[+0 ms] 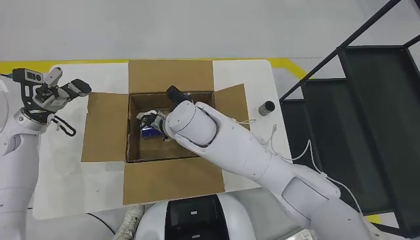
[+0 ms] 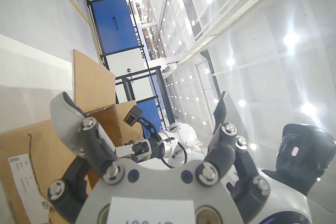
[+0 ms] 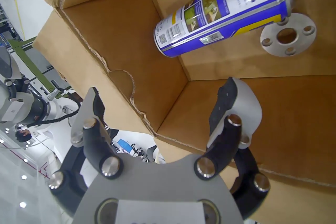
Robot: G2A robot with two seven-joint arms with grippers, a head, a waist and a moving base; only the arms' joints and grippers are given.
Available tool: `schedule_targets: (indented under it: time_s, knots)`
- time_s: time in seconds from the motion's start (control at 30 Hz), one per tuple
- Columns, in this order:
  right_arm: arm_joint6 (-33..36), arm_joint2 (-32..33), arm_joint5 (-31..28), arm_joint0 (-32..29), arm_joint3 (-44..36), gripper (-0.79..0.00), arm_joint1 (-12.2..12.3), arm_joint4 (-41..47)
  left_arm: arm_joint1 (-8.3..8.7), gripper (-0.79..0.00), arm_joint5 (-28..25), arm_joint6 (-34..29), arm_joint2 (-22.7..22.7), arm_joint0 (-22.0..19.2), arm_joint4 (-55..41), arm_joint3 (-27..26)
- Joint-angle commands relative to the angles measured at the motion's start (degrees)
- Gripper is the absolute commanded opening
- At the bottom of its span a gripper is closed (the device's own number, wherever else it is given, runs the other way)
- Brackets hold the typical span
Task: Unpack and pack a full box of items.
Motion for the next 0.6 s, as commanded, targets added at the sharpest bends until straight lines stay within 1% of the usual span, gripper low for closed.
schedule_targets:
  time_s: [0.0,0.3,0.37,0.47,0.57]
  knots:
    - [0.8,0.0,0.0,0.0,-0.1,0.000,0.1,-0.4,0.00,0.000,0.0,0.0,0.0,0.0,0.0,0.0]
    - [0.8,0.0,0.0,0.0,-0.1,0.000,0.1,-0.4,0.00,0.000,0.0,0.0,0.0,0.0,0.0,0.0]
    - [0.8,1.1,-1.0,-1.0,0.0,0.000,0.0,1.0,0.00,0.000,0.0,0.0,0.0,0.0,0.0,0.0]
    - [-3.6,4.2,0.0,-3.7,-0.1,0.000,-0.8,5.7,0.00,0.000,0.0,0.0,0.0,0.0,0.0,0.0]
    - [-9.8,5.5,-0.4,-5.9,-0.6,0.000,-2.2,9.8,0.00,0.000,0.0,0.0,0.0,0.0,0.0,0.0]
